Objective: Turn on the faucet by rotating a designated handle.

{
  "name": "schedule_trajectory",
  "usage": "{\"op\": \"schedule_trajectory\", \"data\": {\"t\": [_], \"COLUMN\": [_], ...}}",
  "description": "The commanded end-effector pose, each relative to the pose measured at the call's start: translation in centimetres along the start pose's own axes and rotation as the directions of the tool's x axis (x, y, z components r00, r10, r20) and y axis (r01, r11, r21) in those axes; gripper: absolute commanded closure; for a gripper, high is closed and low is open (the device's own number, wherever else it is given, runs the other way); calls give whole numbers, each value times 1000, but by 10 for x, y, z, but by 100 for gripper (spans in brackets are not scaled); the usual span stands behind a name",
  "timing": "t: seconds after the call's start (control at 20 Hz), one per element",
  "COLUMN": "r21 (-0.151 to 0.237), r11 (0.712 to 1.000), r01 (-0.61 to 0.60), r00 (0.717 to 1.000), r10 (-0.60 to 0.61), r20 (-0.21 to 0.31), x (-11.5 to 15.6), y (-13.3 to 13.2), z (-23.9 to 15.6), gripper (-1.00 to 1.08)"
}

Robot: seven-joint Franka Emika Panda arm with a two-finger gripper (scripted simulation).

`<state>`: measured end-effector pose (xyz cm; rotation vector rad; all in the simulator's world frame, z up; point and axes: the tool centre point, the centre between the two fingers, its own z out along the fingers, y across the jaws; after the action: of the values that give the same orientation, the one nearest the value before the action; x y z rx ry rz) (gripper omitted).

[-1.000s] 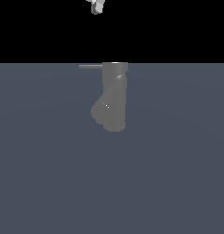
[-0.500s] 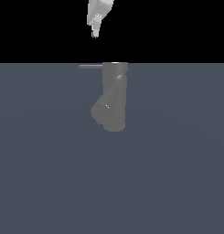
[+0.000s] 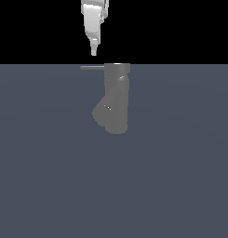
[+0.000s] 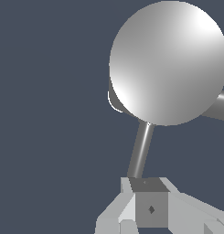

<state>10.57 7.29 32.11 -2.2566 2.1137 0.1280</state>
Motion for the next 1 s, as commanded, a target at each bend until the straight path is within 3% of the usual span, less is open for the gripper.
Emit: {"op": "schedule_trajectory", "data": {"t": [0.0,0.45,0.95], "r21": [6,31,42], "r11": [998,983,976], "r01": [-57,-183,-215], "r00": [998,980,972], "r10": [57,184,218], "r20": [-21,-71,-85], "x": [-4,-16,-20], "y": [-11,-37,-43], "z": [12,43,52], "gripper": [108,108,108]}}
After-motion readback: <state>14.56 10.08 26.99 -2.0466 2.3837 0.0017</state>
